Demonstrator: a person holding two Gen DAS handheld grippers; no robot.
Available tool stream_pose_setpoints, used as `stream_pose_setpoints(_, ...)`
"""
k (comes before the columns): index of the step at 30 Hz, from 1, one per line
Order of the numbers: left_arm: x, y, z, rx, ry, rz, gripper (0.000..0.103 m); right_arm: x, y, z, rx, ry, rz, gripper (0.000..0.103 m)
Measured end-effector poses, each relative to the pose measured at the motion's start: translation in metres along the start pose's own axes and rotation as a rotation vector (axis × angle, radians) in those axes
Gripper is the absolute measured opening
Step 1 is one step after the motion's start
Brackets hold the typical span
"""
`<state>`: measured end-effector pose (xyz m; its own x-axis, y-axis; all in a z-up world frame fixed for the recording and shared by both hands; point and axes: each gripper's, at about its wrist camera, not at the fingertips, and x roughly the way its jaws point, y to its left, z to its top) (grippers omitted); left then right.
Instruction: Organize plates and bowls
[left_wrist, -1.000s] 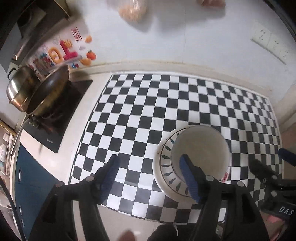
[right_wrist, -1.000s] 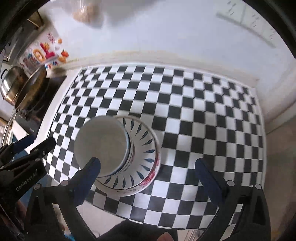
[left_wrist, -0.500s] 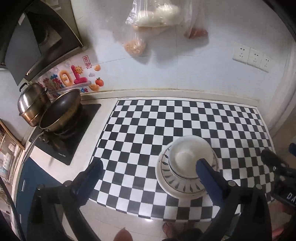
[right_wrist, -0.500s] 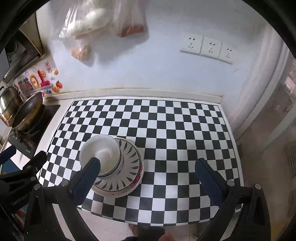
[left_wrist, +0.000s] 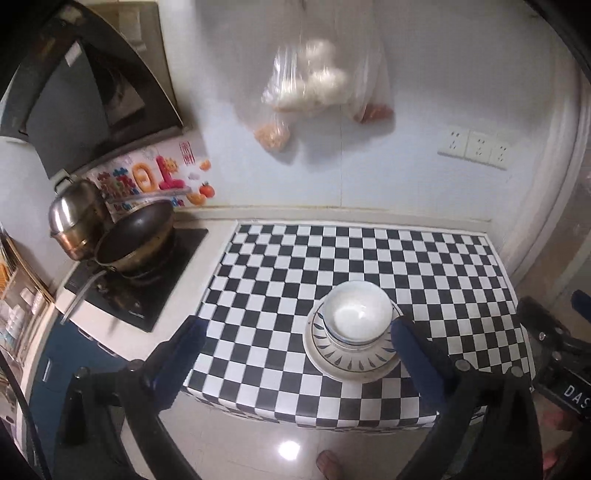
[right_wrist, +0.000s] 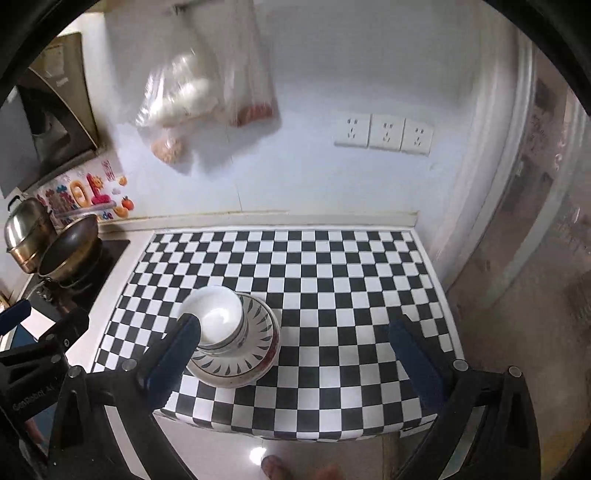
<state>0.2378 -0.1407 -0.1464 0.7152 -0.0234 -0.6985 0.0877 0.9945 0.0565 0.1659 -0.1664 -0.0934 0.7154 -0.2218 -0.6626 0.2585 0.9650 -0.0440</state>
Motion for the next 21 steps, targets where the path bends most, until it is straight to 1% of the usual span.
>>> stream_pose_setpoints(9,-0.091,0.008,-0.025,0.005,-0.097,-0.001,0.103,-0.115,-0.005,-0.021,-0.02,-0.134,-0.003,0.103)
stream_pose_setpoints(11,-0.113,0.009,-0.033,0.008,-0.111,0.018,0.103,-0.137,-0.005,-0.028,-0.023,-0.138,-0.002,0.103)
stream_pose_setpoints(14,-0.141,0.012,-0.044,0.001,-0.125,0.027,0.103,-0.17,-0.005,-0.04,-0.033,-0.156,0.004,0.103)
stream_pose_setpoints(17,-0.161,0.016,-0.055,-0.005,-0.135,0.035,0.103,-0.199,-0.004,-0.054,-0.039,-0.174,-0.001,0.103)
stream_pose_setpoints(21,-0.185,0.028,-0.069,-0.011,-0.145,0.026,0.103,-0.225,-0.002,-0.071,-0.02,-0.172,0.009,0.103)
